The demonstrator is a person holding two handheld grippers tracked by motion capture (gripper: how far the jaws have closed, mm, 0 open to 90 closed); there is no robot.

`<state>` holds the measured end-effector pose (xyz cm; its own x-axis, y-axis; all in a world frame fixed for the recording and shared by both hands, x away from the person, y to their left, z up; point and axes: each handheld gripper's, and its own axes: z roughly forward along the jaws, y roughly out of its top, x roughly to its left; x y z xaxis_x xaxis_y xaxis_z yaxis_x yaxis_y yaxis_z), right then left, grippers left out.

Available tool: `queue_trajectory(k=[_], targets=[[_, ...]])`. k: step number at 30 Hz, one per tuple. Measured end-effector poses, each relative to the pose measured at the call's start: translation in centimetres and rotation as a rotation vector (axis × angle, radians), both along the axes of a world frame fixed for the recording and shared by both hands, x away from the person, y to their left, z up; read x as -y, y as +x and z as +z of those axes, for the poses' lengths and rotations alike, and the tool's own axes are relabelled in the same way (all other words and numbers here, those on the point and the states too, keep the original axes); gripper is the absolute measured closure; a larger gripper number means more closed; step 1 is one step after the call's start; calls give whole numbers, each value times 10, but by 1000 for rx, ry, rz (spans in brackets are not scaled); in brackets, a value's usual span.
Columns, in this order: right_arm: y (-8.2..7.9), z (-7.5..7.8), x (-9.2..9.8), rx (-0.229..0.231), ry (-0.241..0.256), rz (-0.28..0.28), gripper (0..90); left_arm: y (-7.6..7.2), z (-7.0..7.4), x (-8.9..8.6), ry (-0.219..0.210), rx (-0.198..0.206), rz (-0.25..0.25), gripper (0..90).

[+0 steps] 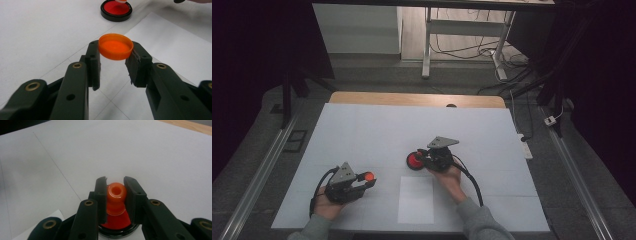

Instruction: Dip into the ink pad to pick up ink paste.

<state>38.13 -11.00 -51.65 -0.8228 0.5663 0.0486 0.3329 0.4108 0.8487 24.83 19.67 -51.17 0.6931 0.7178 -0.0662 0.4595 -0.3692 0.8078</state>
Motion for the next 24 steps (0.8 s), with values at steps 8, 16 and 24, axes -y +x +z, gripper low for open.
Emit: queue_trajectory(k=[8,16,24], targets=[[1,-5,-5,10,-40,-5,727,0,-1,0,3,-1,1,645],[0,-9,-7,15,-65,-7,729,0,-1,1,5,-1,-2,645],[-2,-10,-8,29,-67,-14,731,0,0,1,4,0,0,645]])
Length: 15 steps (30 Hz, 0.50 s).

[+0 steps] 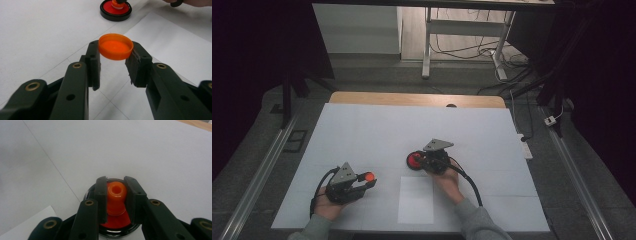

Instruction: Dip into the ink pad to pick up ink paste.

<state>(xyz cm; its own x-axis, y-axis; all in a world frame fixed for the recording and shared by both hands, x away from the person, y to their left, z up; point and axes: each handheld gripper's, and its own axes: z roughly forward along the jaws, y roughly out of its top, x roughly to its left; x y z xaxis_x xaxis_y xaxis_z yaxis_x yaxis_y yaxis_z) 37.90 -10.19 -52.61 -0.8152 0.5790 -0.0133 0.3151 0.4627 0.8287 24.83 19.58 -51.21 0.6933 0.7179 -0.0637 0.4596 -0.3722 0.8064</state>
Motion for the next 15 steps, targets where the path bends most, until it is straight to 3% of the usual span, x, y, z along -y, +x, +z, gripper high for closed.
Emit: queue_trajectory(k=[15], targets=[[0,-1,1,0,12,-3,731,0,0,0,-2,0,0,645]])
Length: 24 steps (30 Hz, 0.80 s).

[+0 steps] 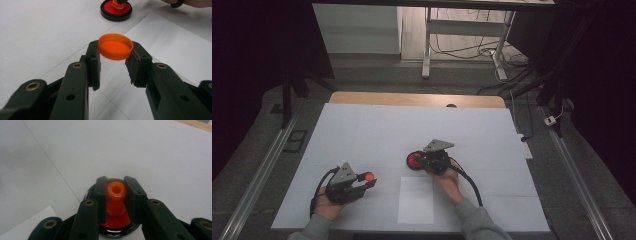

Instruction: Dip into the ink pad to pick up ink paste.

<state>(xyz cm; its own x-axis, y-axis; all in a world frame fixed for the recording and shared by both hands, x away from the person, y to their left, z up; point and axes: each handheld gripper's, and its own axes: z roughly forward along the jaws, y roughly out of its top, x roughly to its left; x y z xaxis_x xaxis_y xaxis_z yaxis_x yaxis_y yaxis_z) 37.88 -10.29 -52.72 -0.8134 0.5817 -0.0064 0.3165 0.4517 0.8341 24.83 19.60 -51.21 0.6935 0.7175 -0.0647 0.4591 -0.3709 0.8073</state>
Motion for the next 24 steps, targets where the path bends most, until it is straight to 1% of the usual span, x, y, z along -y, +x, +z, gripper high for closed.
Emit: queue_trajectory(k=[10,13,14,17,18,20,21,22,24], targets=[[1,0,0,-1,1,3,730,0,0,0,0,2,6,645],[2,1,1,-14,3,2,729,0,0,0,-1,3,5,645],[2,0,1,-22,15,0,729,0,0,0,-2,4,5,645],[3,1,2,-30,20,3,727,1,0,0,-1,6,8,645],[4,2,3,-38,30,2,726,1,0,0,0,7,8,645],[5,5,7,-59,86,-8,726,0,0,-1,0,10,8,645],[5,8,9,-54,105,-10,726,1,0,-1,-1,11,8,645],[4,11,9,-41,110,-13,726,1,0,-1,-2,9,9,645],[3,15,11,-34,119,-5,726,1,0,-1,-1,10,8,645]])
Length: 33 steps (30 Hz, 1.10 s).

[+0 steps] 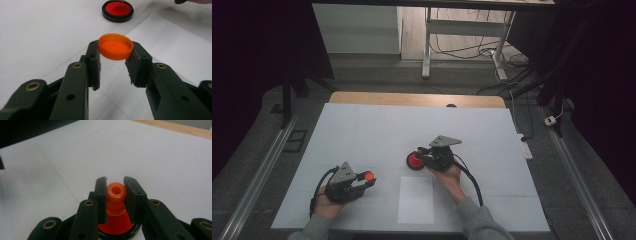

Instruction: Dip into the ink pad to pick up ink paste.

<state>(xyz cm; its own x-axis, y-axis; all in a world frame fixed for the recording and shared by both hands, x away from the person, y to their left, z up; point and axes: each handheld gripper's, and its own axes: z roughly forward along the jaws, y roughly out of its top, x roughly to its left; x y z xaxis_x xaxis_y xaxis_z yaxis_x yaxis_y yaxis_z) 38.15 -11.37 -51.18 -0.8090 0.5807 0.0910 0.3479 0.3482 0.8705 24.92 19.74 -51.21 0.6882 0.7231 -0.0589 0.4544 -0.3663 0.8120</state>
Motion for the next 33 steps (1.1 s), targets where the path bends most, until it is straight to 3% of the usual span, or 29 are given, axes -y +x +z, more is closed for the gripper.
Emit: queue_trajectory(k=[22,33], targets=[[-4,15,13,22,23,-1,726,0,0,-1,-2,-2,-1,644],[-14,27,19,39,28,20,726,1,0,-1,6,-1,-1,644]])
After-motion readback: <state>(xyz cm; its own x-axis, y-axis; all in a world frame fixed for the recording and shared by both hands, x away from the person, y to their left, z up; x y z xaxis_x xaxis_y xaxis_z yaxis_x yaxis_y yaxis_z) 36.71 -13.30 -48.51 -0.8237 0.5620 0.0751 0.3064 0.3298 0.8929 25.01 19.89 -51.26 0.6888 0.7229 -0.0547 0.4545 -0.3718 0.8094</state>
